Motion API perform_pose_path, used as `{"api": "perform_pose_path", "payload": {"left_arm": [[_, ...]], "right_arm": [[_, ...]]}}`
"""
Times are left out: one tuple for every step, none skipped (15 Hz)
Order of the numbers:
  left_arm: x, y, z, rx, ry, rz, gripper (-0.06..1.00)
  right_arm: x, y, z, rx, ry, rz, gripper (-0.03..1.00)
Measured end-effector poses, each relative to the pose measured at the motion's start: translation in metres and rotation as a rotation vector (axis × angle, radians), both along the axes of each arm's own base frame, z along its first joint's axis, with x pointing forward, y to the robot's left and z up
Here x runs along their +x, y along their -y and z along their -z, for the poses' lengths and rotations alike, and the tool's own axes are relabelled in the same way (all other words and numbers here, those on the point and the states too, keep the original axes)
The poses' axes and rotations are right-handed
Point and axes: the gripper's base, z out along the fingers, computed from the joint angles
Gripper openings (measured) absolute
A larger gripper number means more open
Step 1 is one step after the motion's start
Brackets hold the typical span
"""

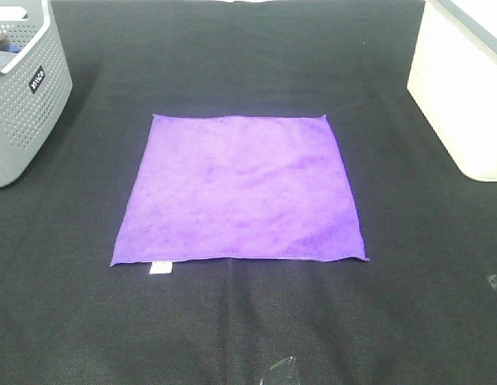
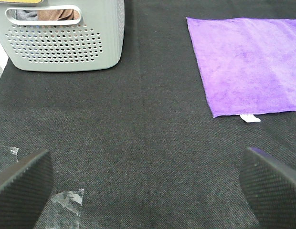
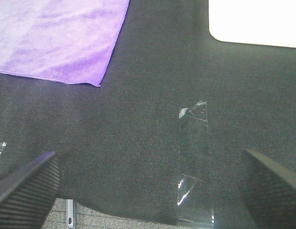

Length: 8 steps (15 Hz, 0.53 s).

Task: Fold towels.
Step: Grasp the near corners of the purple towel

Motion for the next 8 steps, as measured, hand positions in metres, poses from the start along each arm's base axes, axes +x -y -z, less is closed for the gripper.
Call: {"api": "perform_pose_path", "payload": {"left_arm": [[0.0, 0.0, 0.0, 0.0, 0.0, 0.0, 0.99], [0.0, 0.0, 0.0, 0.0, 0.0, 0.0, 0.99], [0.0, 0.0, 0.0, 0.0, 0.0, 0.0, 0.99], [0.0, 0.0, 0.0, 0.0, 0.0, 0.0, 0.99], [0.0, 0.0, 0.0, 0.0, 0.0, 0.0, 0.99], [0.0, 0.0, 0.0, 0.0, 0.0, 0.0, 0.99], [0.0, 0.0, 0.0, 0.0, 0.0, 0.0, 0.99], [0.0, 0.0, 0.0, 0.0, 0.0, 0.0, 0.99]], "right_arm": [[0.0, 0.0, 0.0, 0.0, 0.0, 0.0, 0.96], [0.0, 0.0, 0.0, 0.0, 0.0, 0.0, 0.97], [0.0, 0.0, 0.0, 0.0, 0.0, 0.0, 0.97], [0.0, 0.0, 0.0, 0.0, 0.0, 0.0, 0.97], [0.0, 0.0, 0.0, 0.0, 0.0, 0.0, 0.97], [0.0, 0.0, 0.0, 0.0, 0.0, 0.0, 0.97], [0.0, 0.0, 0.0, 0.0, 0.0, 0.0, 0.97], [0.0, 0.0, 0.0, 0.0, 0.0, 0.0, 0.97]]}}
